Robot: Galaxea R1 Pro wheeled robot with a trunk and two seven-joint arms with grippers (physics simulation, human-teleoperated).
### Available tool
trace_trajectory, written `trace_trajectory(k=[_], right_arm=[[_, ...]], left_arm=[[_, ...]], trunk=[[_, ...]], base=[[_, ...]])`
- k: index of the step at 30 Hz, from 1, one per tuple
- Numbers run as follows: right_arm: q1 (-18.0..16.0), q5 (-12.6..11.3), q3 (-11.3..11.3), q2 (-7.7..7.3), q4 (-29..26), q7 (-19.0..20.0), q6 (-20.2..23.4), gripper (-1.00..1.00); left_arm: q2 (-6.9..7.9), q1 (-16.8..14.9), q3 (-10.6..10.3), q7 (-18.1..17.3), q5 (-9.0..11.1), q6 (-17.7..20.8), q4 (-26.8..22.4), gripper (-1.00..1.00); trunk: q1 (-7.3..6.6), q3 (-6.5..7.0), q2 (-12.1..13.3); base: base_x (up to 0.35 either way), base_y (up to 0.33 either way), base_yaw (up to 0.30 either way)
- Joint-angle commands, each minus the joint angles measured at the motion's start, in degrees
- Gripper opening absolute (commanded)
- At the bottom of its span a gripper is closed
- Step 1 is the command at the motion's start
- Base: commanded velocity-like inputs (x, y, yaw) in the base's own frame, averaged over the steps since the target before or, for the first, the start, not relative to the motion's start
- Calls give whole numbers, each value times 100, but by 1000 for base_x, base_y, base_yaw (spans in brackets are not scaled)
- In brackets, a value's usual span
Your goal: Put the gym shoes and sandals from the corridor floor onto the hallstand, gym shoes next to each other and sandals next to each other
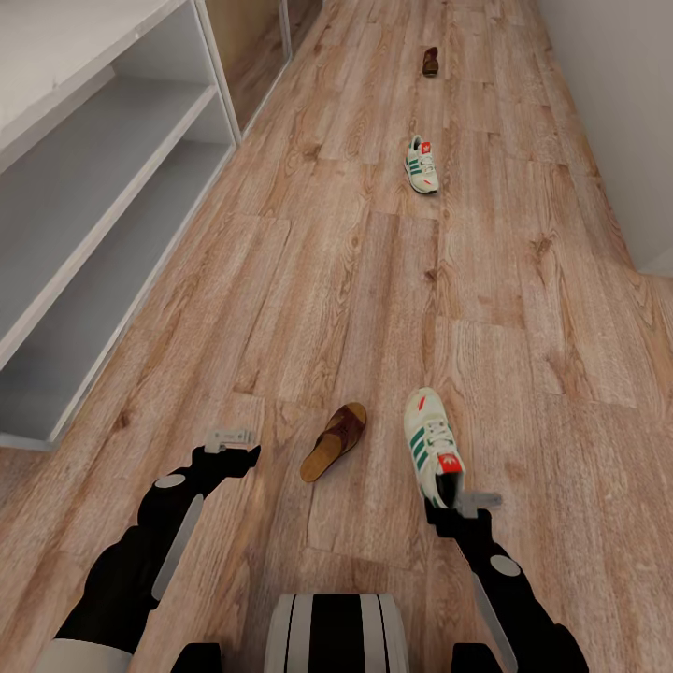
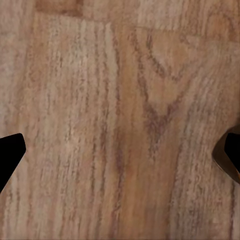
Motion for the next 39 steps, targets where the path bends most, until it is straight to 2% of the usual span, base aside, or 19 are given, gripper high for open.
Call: trace_trajectory(k=[1,2,7,12,15,16,18,20,21,24,32,39], right_arm=[[1,2,2,0,-119,-4,143,-100],[1,4,6,2,-415,-3,555,-100],[1,16,10,3,-1118,0,1572,-100],[1,21,-35,-1,-1592,5,2182,-100],[1,20,-266,-2,-1670,6,2577,-100],[1,22,-334,-3,-1677,6,2624,-100],[1,26,-698,0,-1699,6,2752,-100],[1,27,-881,2,-1706,6,2783,-100],[1,34,-1055,3,-1707,6,2804,-100],[8,36,-1132,4,-1709,7,2812,-100],[10,37,-1158,4,-1744,6,2815,-100],[10,37,-1159,-4,-1900,7,2820,-100]], left_arm=[[5,-2,-5,17,58,30,-5,100],[2,-2,-4,17,64,31,1,100],[0,-1,-3,16,83,35,46,100],[-1,-1,5,17,87,45,118,100],[-6,-1,5,17,90,48,127,100],[-7,-1,6,17,91,48,128,100],[-9,-1,6,17,92,49,131,100],[-9,-1,6,17,92,50,132,100],[-14,2,6,17,96,50,137,100],[-40,2,-8,17,91,50,159,100],[-62,-1,-15,17,80,50,167,100],[-62,-1,-4,17,76,52,168,100]], trunk=[[-1,-3,-1],[-1,-3,-1],[-1,-3,-1],[-1,-3,-1],[-1,-3,-1],[-1,-3,-1],[-1,-3,-1],[-1,-3,-1],[-1,-3,-1],[-1,-3,-1],[-1,-2,-1],[-1,24,-1]], base=[[0,0,0],[0,0,0],[0,0,0],[0,0,0],[0,0,0],[0,0,0],[0,0,0],[0,0,0],[0,0,0],[0,0,0],[0,0,-8],[0,0,-200]])
